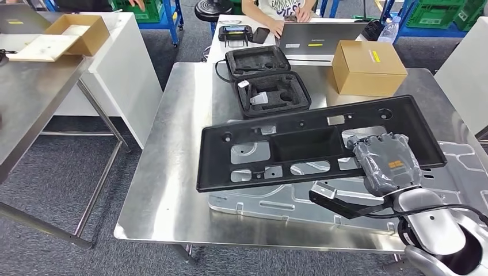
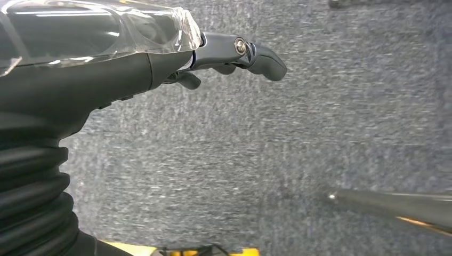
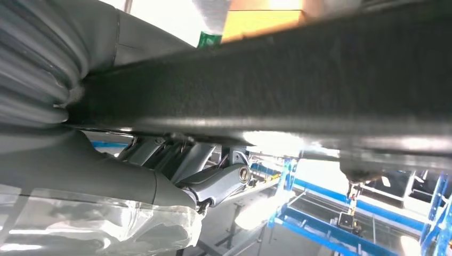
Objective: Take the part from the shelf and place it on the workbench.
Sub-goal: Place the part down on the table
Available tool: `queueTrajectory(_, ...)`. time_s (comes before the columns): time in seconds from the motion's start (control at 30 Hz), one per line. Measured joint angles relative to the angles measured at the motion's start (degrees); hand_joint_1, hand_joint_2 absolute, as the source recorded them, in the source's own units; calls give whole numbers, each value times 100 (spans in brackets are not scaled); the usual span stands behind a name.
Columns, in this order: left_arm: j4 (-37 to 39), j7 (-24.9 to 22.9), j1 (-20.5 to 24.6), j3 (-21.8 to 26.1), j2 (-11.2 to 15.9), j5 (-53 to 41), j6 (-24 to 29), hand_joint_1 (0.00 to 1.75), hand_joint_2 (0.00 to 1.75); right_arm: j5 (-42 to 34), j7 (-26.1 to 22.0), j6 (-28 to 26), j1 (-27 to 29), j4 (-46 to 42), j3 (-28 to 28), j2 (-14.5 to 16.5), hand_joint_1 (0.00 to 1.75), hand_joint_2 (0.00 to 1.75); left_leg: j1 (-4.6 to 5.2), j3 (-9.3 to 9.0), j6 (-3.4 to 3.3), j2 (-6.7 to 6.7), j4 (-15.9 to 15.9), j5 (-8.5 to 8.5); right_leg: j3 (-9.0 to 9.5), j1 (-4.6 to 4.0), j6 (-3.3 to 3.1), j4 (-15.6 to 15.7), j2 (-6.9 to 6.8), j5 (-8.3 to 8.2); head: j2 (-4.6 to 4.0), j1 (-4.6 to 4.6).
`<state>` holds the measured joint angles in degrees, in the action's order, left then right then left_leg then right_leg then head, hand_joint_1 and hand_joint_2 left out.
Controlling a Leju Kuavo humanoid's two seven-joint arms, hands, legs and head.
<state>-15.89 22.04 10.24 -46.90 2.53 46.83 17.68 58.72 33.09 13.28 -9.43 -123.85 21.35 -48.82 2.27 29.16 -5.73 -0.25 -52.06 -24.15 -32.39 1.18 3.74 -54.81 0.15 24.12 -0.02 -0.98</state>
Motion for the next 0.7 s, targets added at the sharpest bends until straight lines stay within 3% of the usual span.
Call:
queueTrajectory(0.1, 0, 115, -16, 51, 4, 30, -108, 0, 175, -57, 66, 9, -23, -48, 127, -48, 175, 175, 20, 24, 45, -3, -52, -52, 64, -6, -68, 149, 5, 2, 0, 8)
queueTrajectory(0.17, 0, 169, -22, 76, -2, 17, -147, 0, 175, -84, 100, 9, -26, -63, 203, -86, 175, 175, 1, 103, 115, -2, -222, -179, 73, 17, -106, 160, 6, 6, 0, 11)
queueTrajectory(0.2, 0, 198, -20, 84, -4, 0, -166, 0, 175, -96, 113, 8, -29, -75, 237, -105, 175, 175, -22, 227, 168, -3, -485, -325, 80, 35, -123, 166, 5, 8, 0, 16)
queueTrajectory(0.27, 0, 253, -22, 94, -7, -39, -185, 0, 175, -109, 121, 6, -31, -98, 288, -136, 175, 175, -101, 641, 270, -2, -1328, -693, 89, 48, -138, 166, 3, 20, 0, 28)
queueTrajectory(0.33, 0, 276, -35, 99, -8, -63, -184, 0, 175, -113, 122, 5, -26, -105, 341, -158, 175, 175, -173, 996, 328, 0, -1955, -843, 99, 67, -133, 165, 6, 30, 0, 31)
queueTrajectory(0.37, 0, 280, -39, 101, -9, -72, -182, 0, 175, -114, 123, 5, -23, -107, 367, -168, 175, 175, -200, 1020, 343, 0, -1935, -754, 111, 79, -124, 165, 10, 39, 0, 31)
queueTrajectory(0.4, 0, 281, -38, 102, -10, -77, -179, 0, 175, -114, 124, 5, -21, -113, 388, -179, 175, 175, -218, 922, 348, 1, -1670, -569, 129, 89, -111, 165, 14, 49, 0, 32)
queueTrajectory(0.47, 0, 280, -24, 108, -7, -87, -173, 0, 175, -114, 126, 2, -21, -134, 409, -204, 175, 175, -218, 507, 309, -1, -752, -140, 174, 103, -74, 171, 22, 72, 0, 31)
queueTrajectory(0.5, 0, 280, -18, 110, -4, -93, -168, 0, 175, -113, 127, 1, -25, -143, 414, -216, 175, 175, -201, 342, 283, 0, -398, -14, 188, 106, -47, 174, 24, 82, 0, 30)
queueTrajectory(0.53, 0, 280, -12, 112, -2, -102, -161, 0, 175, -113, 129, 0, -25, -149, 421, -225, 175, 175, -179, 242, 260, 2, -186, 40, 199, 110, -16, 181, 25, 89, 0, 28)
queueTrajectory(0.63, 0, 263, -11, 113, -1, -129, -104, 0, 175, -113, 151, 4, -16, -160, 446, -257, 175, 175, -146, 162, 204, 8, -49, 71, 244, 134, 92, 237, 24, 88, 0, 26)
queueTrajectory(0.7, -1, 234, -3, 113, -2, -137, -61, 0, 175, -107, 200, 14, -14, -176, 450, -297, 175, 175, -171, 87, 141, 14, 58, 130, 165, 130, 127, 22, 18, 246, 0, 23)
